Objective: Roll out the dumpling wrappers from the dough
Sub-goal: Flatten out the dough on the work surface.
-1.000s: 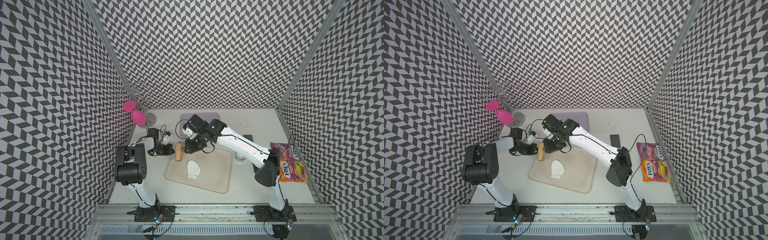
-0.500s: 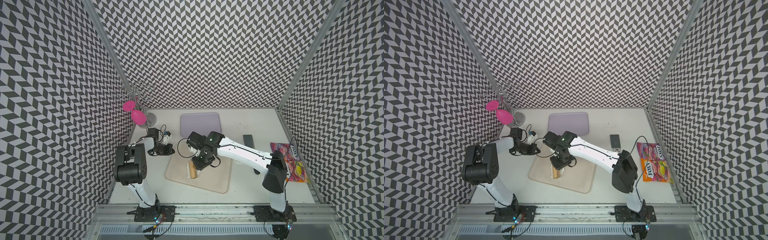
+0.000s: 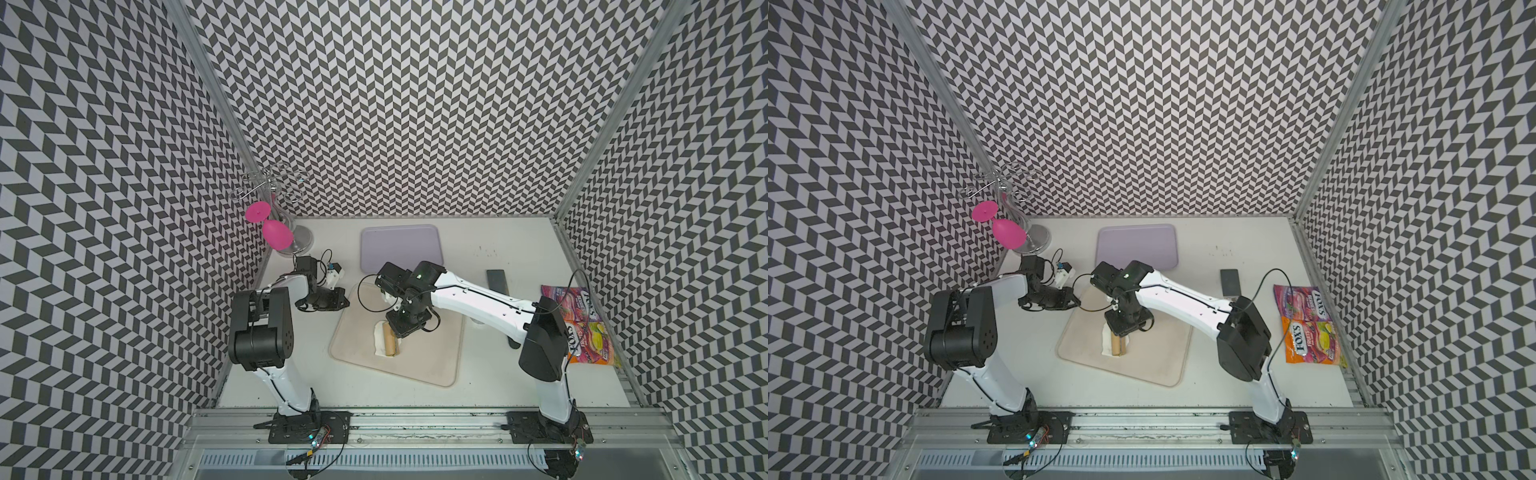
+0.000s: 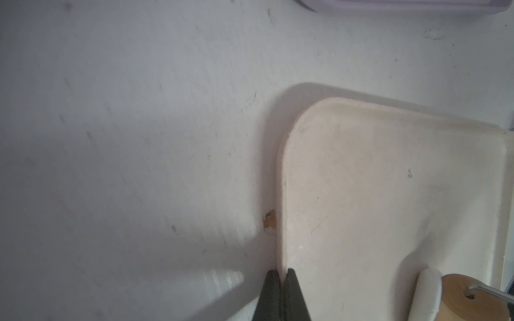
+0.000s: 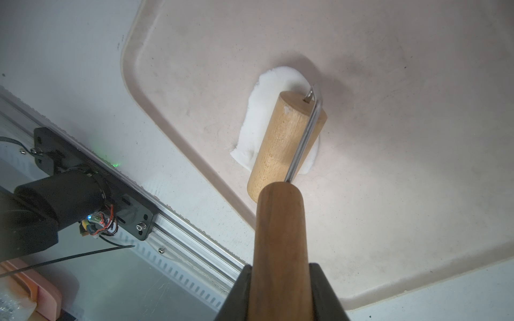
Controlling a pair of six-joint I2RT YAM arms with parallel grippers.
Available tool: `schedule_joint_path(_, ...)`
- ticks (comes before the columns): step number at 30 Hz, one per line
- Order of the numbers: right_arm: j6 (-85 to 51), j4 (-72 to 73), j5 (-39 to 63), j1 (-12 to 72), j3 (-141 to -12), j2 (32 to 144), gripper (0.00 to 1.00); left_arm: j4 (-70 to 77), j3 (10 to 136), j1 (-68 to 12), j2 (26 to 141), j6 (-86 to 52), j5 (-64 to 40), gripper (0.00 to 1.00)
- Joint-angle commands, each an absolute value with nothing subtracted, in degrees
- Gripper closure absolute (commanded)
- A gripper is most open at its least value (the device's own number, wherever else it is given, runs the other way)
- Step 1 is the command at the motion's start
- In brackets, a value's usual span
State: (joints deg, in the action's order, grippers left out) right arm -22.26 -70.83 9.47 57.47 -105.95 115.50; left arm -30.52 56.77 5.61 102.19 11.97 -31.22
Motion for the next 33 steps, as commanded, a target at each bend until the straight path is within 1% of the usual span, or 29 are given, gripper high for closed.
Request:
schedule_joint_path(1, -21.87, -68.35, 10.86, 57.74, -102.58, 121.07, 1.00, -31.64, 55.91, 6.42, 102.22, 12.80, -29.75, 1.00)
schedule_joint_path(7, -21.18, -66.44, 13.69, 57.33, -101.00, 123.07, 1.00, -31.64, 55.90, 6.42, 102.25, 12.79, -29.75, 1.00)
schedule_joint_path(15, -22.36, -60.57, 16.78, 52.95, -93.83, 123.68, 1.00, -31.65, 55.91, 6.49, 102.16, 12.82, -29.79, 1.00)
schedule_joint_path(20, -22.36, -59.32, 19.49, 51.85, -93.65, 123.66, 1.00, -31.73, 55.98, 6.44, 102.21, 12.83, -29.79, 1.00)
schedule_joint_path(27, -21.06, -60.39, 23.75, 51.83, -100.56, 122.52, 1.00, -31.73, 55.95, 6.44, 102.10, 12.80, -29.71, 1.00)
schedule_joint_path(33, -18.65, -66.43, 22.70, 52.29, -114.47, 118.63, 1.00, -31.73, 55.98, 6.44, 102.09, 12.80, -29.71, 1.00)
